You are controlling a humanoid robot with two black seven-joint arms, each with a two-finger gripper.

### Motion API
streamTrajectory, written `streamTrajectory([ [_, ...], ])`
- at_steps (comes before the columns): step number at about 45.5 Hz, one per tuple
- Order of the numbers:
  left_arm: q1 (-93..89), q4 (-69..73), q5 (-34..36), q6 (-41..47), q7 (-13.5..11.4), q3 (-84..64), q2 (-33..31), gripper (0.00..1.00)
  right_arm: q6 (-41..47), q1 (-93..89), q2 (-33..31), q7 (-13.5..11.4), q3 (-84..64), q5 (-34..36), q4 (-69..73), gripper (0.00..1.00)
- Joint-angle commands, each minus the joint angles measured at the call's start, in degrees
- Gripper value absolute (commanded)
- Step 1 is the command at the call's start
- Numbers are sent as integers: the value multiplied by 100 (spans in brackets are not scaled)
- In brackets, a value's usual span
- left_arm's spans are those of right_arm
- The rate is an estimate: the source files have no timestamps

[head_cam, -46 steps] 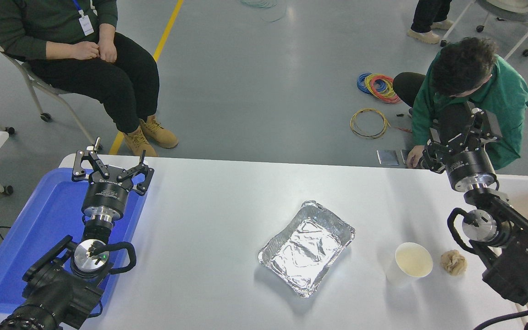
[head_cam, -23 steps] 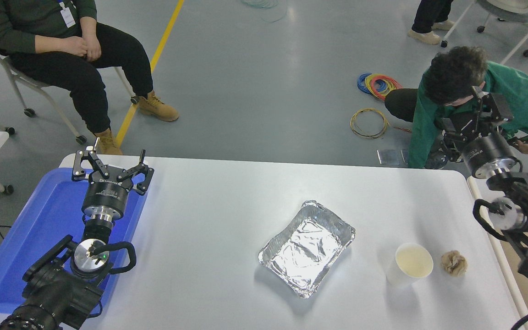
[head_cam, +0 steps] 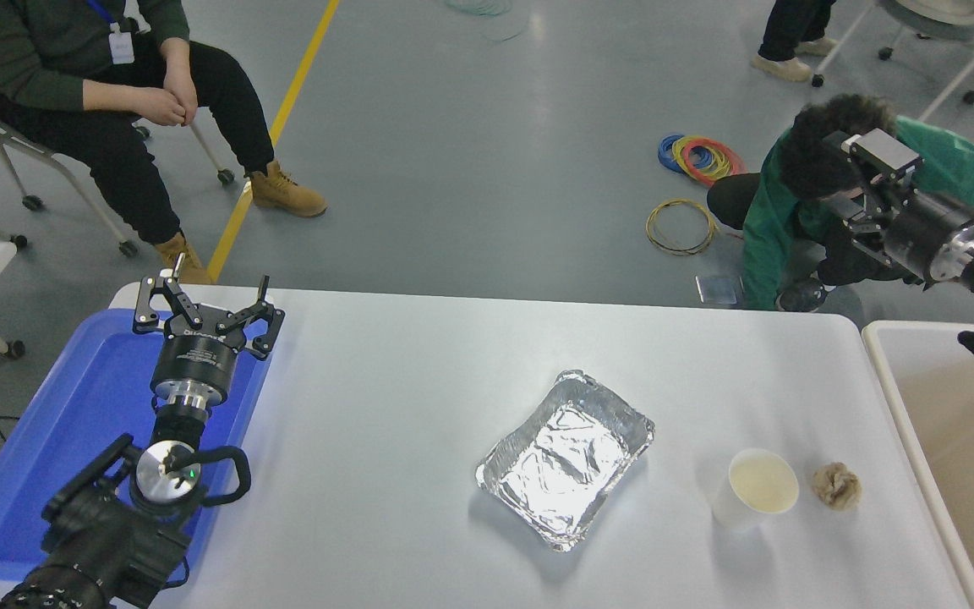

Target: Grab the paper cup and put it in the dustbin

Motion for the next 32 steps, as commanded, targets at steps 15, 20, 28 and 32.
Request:
streamTrajectory([
  [15, 0, 0, 0, -1, -1, 0, 4, 100, 2941, 3194, 625, -1181, -3610, -513, 551, 100],
  [20, 0, 0, 0, -1, -1, 0, 4, 100, 2959, 3379, 801, -1172, -3619, -540, 551, 100],
  [28, 0, 0, 0, -1, -1, 0, 4, 100, 2959, 3765, 916, -1172, -3750, -549, 981, 100],
  [32, 0, 0, 0, -1, -1, 0, -5, 100, 2959, 4020, 924, -1172, -3900, -549, 1394, 100],
])
